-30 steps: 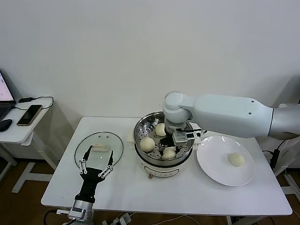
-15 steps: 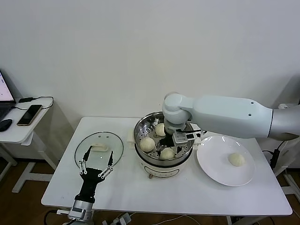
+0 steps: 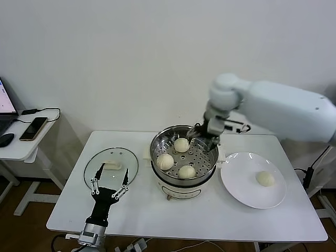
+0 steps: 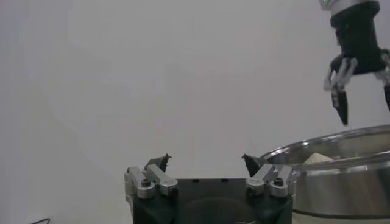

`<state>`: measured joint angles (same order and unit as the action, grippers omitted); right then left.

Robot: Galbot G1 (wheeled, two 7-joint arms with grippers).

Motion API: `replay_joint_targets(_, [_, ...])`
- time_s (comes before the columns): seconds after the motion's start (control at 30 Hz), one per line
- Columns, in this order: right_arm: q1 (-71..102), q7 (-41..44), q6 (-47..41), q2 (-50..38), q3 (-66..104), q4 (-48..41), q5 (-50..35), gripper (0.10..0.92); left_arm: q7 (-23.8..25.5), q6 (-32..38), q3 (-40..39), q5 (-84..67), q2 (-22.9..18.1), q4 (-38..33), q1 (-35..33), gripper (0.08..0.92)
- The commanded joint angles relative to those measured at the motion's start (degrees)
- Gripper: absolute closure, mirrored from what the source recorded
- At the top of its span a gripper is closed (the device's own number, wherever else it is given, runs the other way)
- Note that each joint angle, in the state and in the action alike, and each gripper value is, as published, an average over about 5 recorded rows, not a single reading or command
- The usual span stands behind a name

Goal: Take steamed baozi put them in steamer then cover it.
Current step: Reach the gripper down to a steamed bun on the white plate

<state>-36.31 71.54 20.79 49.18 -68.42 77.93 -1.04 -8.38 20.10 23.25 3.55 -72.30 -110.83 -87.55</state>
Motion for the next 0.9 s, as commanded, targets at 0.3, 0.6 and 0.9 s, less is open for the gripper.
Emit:
replay_joint_targets(0.3, [8.91,-0.60,-21.65,-13.94,-1.35,-23.67,-10.74,0.203,0.07,-0.28,-0.05,0.10,0.13,-0.37,0.00,0.177])
replay_joint_targets(0.6, [20.37,-3.74,-20.82,-15.17,4.81,-27.36,-6.47,0.203,0.08,-0.51,-0.10,0.13,0.10,-0.41,0.05,0.177])
replay_joint_targets(0.9, [27.14,-6.28,-20.42,-13.10,9.89,-30.12,-4.38,0.203,0.10,-0.81,-0.10,0.21,0.05,-0.51,-0.07,0.177])
